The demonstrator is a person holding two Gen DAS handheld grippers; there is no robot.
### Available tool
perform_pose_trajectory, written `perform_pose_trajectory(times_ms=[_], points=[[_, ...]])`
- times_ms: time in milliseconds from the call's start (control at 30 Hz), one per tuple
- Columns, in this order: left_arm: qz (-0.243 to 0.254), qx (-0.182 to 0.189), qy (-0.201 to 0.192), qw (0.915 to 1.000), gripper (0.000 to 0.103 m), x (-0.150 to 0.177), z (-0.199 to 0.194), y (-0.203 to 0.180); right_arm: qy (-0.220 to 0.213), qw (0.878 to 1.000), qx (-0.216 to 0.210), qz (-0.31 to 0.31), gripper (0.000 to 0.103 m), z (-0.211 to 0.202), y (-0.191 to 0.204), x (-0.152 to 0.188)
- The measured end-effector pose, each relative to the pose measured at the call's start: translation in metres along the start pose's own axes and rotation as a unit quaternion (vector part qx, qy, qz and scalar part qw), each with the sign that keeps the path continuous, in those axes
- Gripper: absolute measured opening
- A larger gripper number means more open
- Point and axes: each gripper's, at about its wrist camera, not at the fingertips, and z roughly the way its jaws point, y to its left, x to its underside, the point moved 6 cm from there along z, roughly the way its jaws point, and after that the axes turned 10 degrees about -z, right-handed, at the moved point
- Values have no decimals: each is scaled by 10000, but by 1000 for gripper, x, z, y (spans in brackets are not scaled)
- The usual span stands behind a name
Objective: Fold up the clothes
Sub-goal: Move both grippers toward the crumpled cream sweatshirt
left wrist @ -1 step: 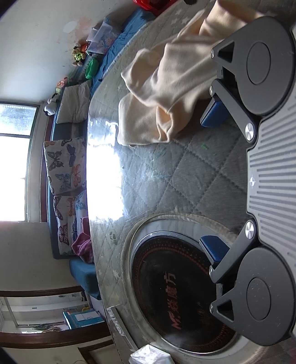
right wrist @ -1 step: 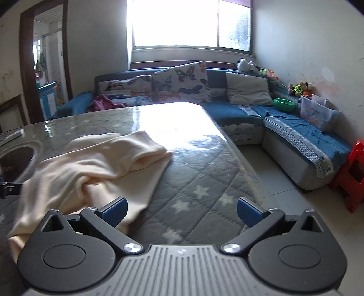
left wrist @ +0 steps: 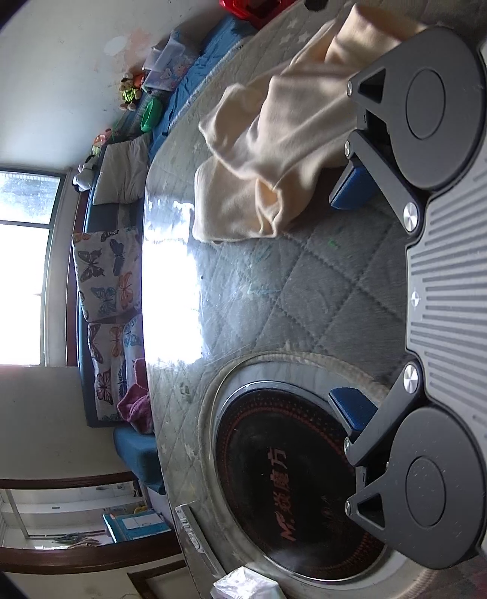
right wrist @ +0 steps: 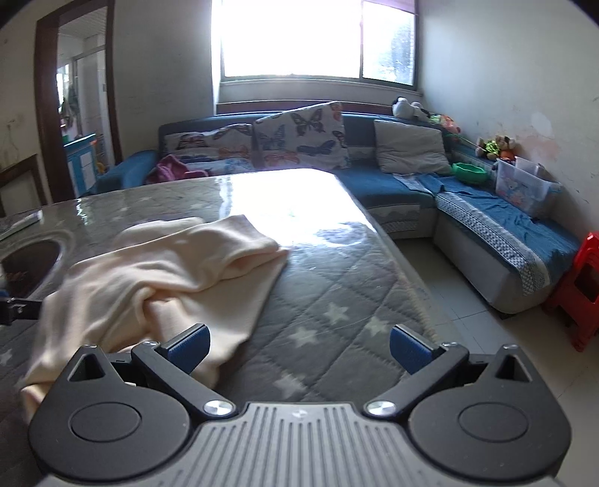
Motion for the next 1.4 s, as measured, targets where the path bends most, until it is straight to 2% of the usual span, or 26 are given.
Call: perform_pose_trajectory(times_ms=[167, 267, 333, 400, 533, 800, 1400], points=[[72, 50, -165, 9998, 103, 13, -19, -4, 41, 10000, -4, -1, 103, -5, 3, 2], [64, 71, 83, 9999, 103, 18, -31, -3, 99, 9999, -2, -139, 103, -11, 25, 7], [114, 50, 171, 9998, 103, 23, -39, -4, 88, 9995, 29, -302, 103, -30, 52, 6], [101, 66, 246, 9996, 103, 27, -45, -5, 149, 9990, -201, -378, 103, -34, 57, 8], [131, 24, 232, 9996, 103, 36, -56, -7, 207, 9982, -391, -409, 103, -41, 73, 13], [140, -55, 239, 9996, 103, 43, -63, -7, 300, 9980, -453, -333, 103, -49, 79, 24], [281, 31, 289, 9992, 103, 56, -74, -23, 409, 9974, -490, -348, 103, -59, 82, 35]])
